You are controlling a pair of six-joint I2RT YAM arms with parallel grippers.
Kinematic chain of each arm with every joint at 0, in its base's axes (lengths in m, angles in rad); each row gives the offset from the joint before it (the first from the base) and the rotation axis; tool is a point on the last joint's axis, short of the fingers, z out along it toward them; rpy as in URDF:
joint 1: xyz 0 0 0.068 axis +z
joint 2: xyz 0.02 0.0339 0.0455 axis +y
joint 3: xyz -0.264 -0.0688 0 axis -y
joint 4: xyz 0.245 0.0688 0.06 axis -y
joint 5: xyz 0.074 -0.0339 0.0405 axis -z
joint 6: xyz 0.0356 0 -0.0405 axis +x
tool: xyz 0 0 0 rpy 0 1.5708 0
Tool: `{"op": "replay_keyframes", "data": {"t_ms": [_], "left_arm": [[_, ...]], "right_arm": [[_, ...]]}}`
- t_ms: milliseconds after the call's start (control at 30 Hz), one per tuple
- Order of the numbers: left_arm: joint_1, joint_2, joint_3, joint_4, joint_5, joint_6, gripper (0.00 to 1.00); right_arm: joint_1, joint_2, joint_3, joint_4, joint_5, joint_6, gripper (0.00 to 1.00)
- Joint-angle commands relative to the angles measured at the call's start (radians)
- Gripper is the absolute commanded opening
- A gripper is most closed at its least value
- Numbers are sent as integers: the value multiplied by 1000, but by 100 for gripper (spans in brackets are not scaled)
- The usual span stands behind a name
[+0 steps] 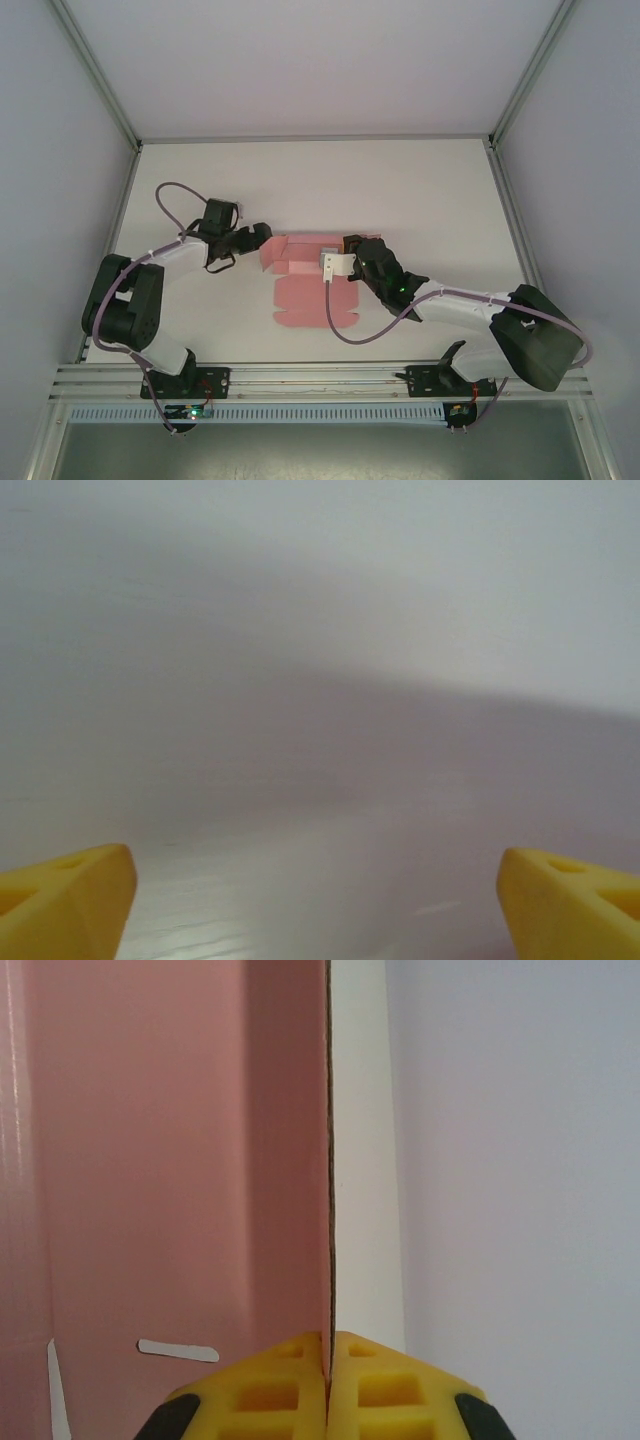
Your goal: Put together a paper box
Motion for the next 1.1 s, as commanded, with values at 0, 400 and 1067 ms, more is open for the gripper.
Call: {"op": "replay_keyframes", "data": {"t_ms": [0, 400, 1067], "left_arm": [[-49, 0, -15, 106, 137, 80, 88], [-111, -91, -118, 167, 171, 149, 67], [-227, -125, -154, 220, 226, 337, 61]], "right_arm": [[2, 6, -9, 21, 26, 14, 0], [-31, -10, 3, -31, 69, 5, 0], [-32, -60, 33, -127, 104, -7, 0]]}}
